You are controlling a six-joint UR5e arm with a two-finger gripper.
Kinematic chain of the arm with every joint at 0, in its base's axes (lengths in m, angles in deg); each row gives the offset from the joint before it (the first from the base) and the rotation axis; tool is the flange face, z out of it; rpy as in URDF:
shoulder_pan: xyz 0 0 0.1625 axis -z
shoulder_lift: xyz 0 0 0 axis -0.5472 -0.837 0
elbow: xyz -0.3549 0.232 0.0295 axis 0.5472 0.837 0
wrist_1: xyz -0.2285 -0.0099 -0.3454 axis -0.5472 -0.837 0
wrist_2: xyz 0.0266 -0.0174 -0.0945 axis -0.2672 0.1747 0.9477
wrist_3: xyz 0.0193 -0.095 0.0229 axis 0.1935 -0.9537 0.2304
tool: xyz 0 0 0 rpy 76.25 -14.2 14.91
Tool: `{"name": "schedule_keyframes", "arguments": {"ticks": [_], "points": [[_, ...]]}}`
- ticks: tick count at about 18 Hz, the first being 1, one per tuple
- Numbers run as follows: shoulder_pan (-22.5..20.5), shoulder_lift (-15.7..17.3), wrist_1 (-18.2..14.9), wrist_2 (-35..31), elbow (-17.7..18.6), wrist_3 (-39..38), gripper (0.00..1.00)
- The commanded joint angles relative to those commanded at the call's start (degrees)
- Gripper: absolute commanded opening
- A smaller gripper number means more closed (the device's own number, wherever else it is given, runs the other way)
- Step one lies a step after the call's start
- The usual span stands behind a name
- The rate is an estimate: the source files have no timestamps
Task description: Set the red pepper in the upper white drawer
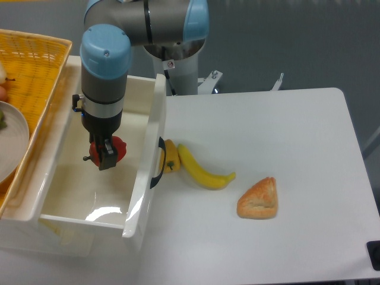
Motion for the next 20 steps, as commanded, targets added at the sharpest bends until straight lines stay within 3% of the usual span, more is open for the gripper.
{"name": "schedule_keyframes", "arguments": {"ticks": [1, 6, 20], "points": [[0.00, -0.09, 0.00, 0.00, 0.00, -0.09, 0.67], [0.00, -0.09, 0.00, 0.00, 0.00, 0.00, 0.72], [0.09, -0.70, 0.09, 0.00, 0.00, -0.09, 0.72]]}}
